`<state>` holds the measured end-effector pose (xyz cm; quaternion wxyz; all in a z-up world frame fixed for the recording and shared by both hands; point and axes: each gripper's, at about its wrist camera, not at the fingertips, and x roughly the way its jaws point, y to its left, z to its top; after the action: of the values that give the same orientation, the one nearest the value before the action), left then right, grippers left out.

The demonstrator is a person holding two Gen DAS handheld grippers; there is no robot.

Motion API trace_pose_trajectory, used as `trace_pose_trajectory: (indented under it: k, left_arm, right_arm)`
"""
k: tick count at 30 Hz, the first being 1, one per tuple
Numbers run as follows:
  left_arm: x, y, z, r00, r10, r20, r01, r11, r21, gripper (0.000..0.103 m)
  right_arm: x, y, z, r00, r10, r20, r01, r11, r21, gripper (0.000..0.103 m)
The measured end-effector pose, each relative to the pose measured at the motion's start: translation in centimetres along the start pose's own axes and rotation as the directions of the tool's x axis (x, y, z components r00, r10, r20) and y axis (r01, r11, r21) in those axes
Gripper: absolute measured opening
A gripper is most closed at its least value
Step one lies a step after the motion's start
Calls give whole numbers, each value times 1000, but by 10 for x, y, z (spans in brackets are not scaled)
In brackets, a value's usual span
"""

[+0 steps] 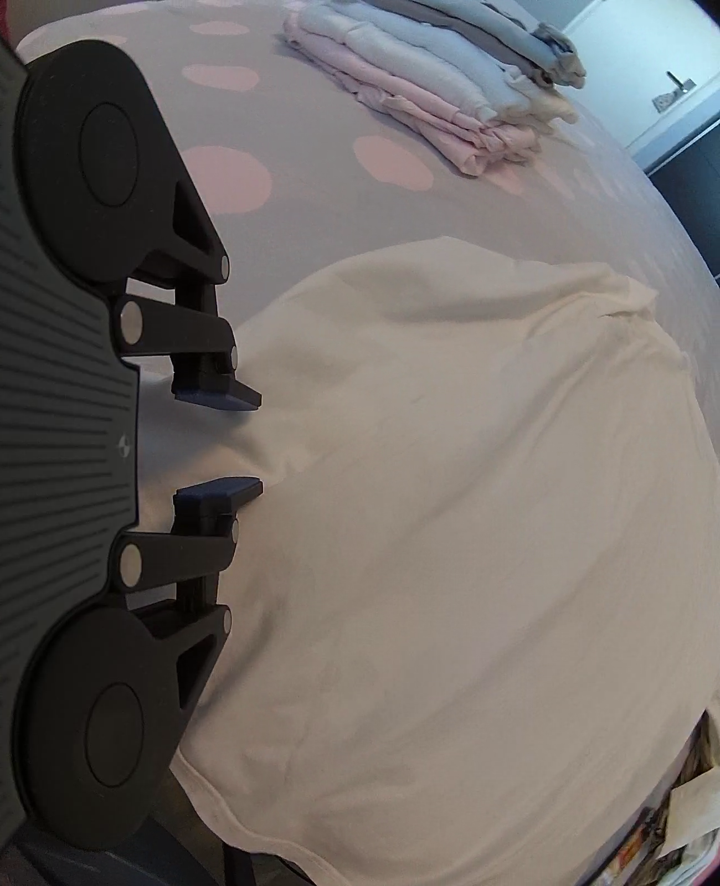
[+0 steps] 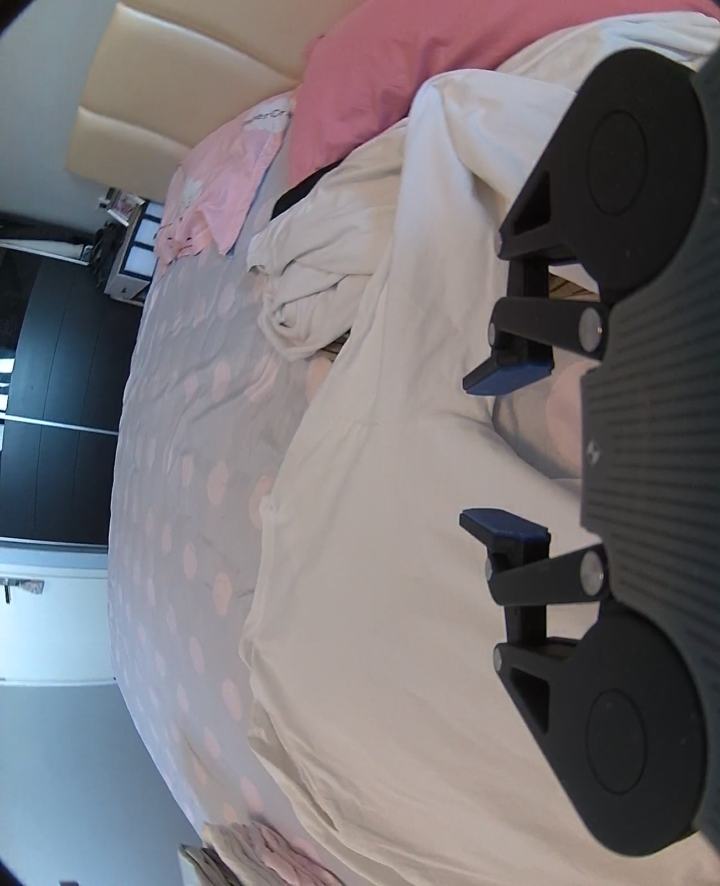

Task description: Fold clothes

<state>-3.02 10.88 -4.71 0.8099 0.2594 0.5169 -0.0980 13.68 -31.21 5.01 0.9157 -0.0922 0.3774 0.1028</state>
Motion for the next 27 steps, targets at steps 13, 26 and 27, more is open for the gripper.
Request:
trace_pose_trajectory:
  k: [13, 26, 27]
  left_arm:
    - [0, -2, 12, 991, -90, 98, 92, 996, -20, 25]
    - [13, 6, 27, 979, -186, 79, 198, 963, -183, 25]
    - [13, 3, 27, 979, -188, 76, 199, 962, -185, 25]
  right_arm:
    - [0, -20, -10, 1000, 5, -17, -4, 999, 41, 49]
    - [1, -14, -9, 1000, 3, -11, -3, 1000, 7, 49]
    - [1, -14, -9, 1000, 2, -11, -2, 1000, 7, 49]
